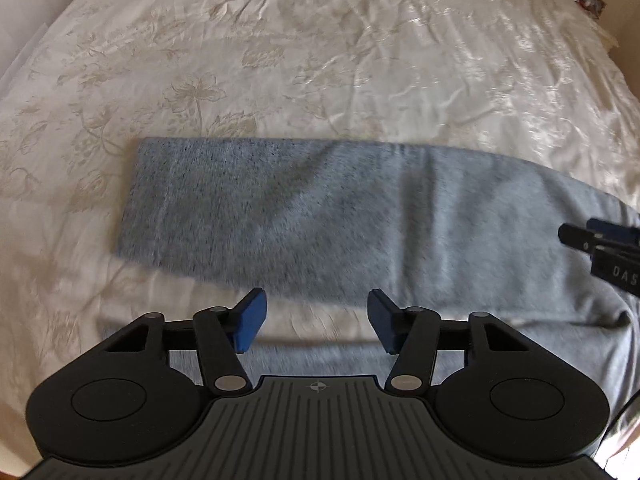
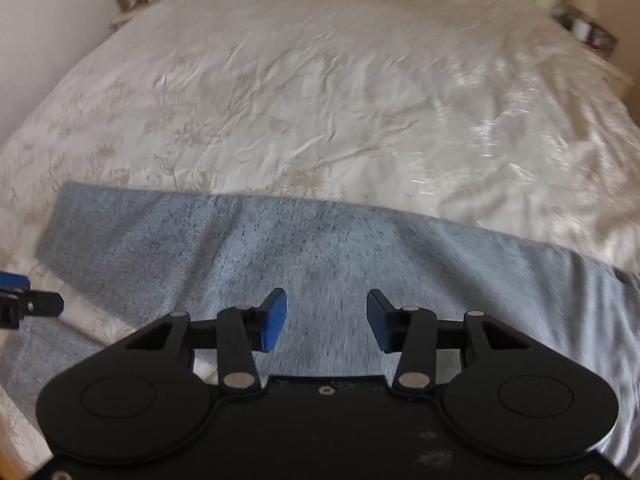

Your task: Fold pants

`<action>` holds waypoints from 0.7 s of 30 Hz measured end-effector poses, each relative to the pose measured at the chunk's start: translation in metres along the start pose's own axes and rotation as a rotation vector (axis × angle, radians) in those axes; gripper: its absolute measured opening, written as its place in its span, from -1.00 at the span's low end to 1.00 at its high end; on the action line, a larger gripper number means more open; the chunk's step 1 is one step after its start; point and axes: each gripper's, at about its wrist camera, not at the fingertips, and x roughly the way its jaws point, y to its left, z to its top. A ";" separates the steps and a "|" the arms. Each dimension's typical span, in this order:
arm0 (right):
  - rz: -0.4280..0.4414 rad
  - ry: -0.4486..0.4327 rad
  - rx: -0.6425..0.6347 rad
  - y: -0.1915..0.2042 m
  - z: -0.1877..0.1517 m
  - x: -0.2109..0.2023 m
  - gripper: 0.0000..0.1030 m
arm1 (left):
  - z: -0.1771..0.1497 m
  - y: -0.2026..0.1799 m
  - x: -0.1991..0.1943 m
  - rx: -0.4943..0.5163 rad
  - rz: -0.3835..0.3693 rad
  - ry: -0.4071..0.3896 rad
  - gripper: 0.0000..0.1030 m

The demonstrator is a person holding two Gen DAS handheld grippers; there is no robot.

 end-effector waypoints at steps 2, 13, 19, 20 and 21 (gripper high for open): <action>0.005 0.002 -0.070 -0.003 0.014 0.019 -0.03 | 0.009 0.001 0.010 -0.009 0.010 0.014 0.04; 0.154 0.028 -0.508 -0.008 0.084 0.120 0.29 | 0.032 0.009 0.043 -0.089 -0.002 0.107 0.04; 0.276 0.167 -0.653 -0.001 0.091 0.161 0.21 | 0.040 0.013 0.049 -0.100 -0.027 0.110 0.04; 0.285 0.176 -0.658 0.001 0.090 0.164 -0.04 | 0.042 0.013 0.050 -0.103 -0.030 0.111 0.04; 0.303 0.189 -0.653 0.001 0.090 0.165 -0.28 | 0.045 0.013 0.050 -0.107 -0.036 0.111 0.04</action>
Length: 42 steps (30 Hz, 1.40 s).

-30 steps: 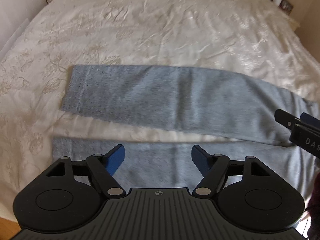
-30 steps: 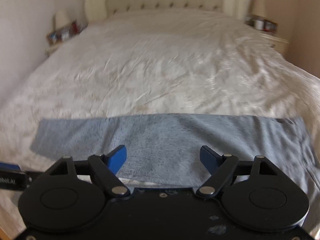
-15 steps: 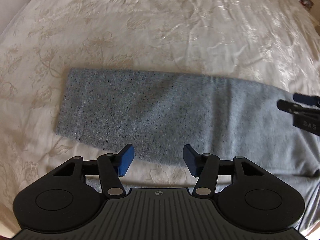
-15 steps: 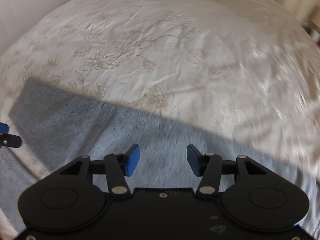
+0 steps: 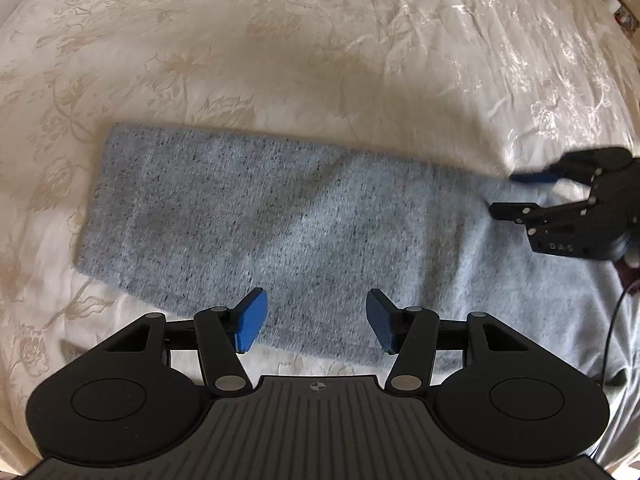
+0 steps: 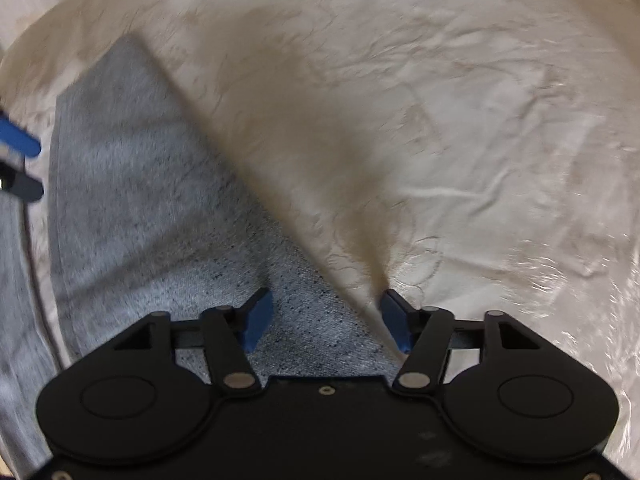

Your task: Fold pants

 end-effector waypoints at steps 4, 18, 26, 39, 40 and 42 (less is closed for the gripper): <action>-0.019 -0.047 0.003 0.022 -0.003 -0.017 -0.87 | 0.011 -0.003 0.000 -0.022 -0.034 -0.002 0.04; -0.192 -0.115 -0.100 0.122 -0.055 -0.053 -0.87 | 0.054 -0.019 0.027 -0.178 -0.150 0.060 0.06; -0.213 -0.129 -0.072 0.135 -0.062 -0.059 -0.86 | 0.056 -0.025 0.051 -0.151 -0.099 0.132 -0.68; -0.140 -0.184 0.204 0.203 -0.117 -0.105 -0.82 | -0.079 -0.020 -0.036 0.027 -0.101 -0.017 -0.79; -0.131 -0.176 0.223 0.209 -0.123 -0.105 -0.82 | -0.089 -0.019 -0.033 0.033 -0.092 -0.004 -0.79; -0.110 -0.159 0.266 0.221 -0.134 -0.102 -0.81 | -0.104 -0.017 -0.026 0.041 -0.070 0.030 -0.80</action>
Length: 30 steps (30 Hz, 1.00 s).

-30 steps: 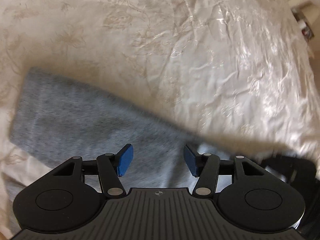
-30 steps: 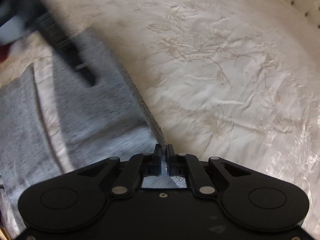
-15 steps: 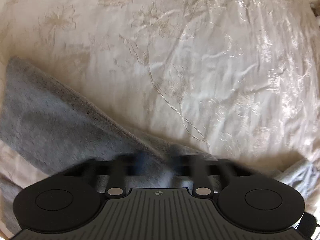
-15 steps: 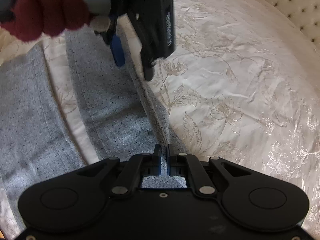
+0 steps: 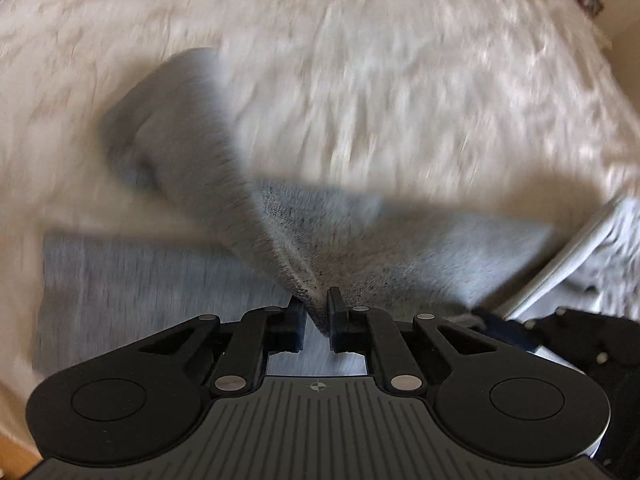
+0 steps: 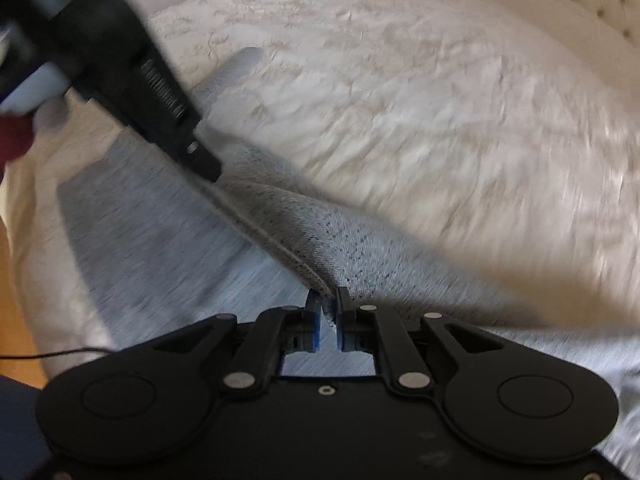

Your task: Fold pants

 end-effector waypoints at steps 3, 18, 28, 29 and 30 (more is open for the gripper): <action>0.014 0.016 0.078 0.006 -0.020 -0.003 -0.70 | -0.013 0.000 0.016 0.015 0.028 0.041 -0.80; -0.512 -0.117 0.858 -0.210 -0.015 -0.076 0.71 | -0.021 -0.013 0.035 0.006 0.090 0.029 -0.80; -0.609 0.224 0.950 -0.280 0.003 0.010 0.58 | -0.030 -0.018 0.039 -0.040 0.120 0.028 -0.80; -0.613 0.259 0.929 -0.279 0.001 0.015 0.03 | -0.029 -0.018 0.038 -0.045 0.120 0.026 -0.80; -0.603 0.277 0.913 -0.277 -0.002 0.016 -0.28 | -0.031 -0.016 0.033 -0.046 0.119 0.020 -0.80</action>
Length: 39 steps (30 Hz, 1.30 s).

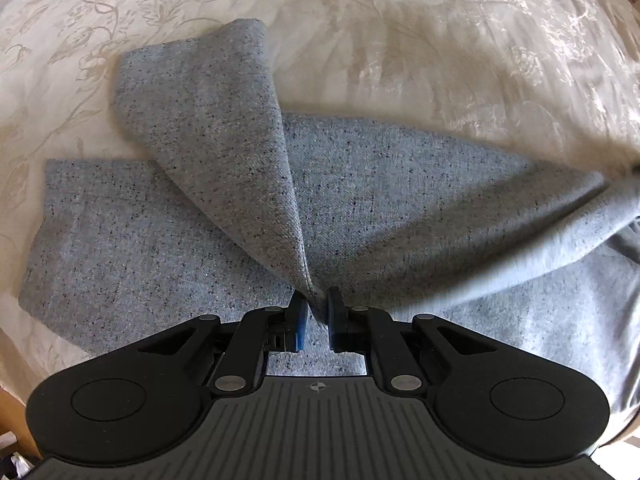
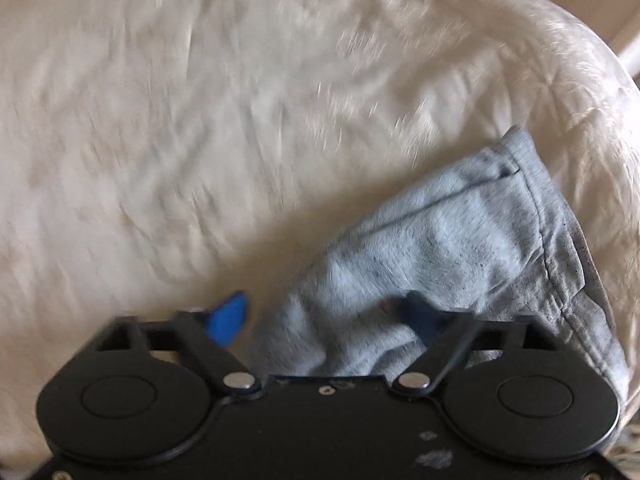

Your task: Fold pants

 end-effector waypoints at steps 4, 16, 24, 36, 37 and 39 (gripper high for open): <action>0.116 -0.119 0.044 -0.038 -0.025 -0.041 -0.64 | 0.002 0.000 -0.014 0.023 0.010 -0.043 -0.80; 0.114 -0.116 0.235 -0.158 -0.215 -0.094 -0.91 | -0.035 -0.004 -0.035 0.131 0.063 -0.092 -0.80; 0.109 -0.323 0.285 -0.176 -0.207 -0.101 0.81 | -0.053 -0.009 -0.019 0.145 0.126 -0.064 -0.82; 0.134 -0.233 0.208 -0.161 -0.097 -0.071 -0.84 | -0.059 -0.025 -0.015 0.107 0.147 -0.087 -0.82; 0.158 -0.273 0.227 -0.171 -0.109 -0.086 -0.84 | -0.061 -0.026 -0.018 0.107 0.147 -0.094 -0.82; 0.178 -0.315 0.259 -0.189 -0.134 -0.109 -0.84 | -0.064 -0.026 -0.022 0.100 0.145 -0.099 -0.82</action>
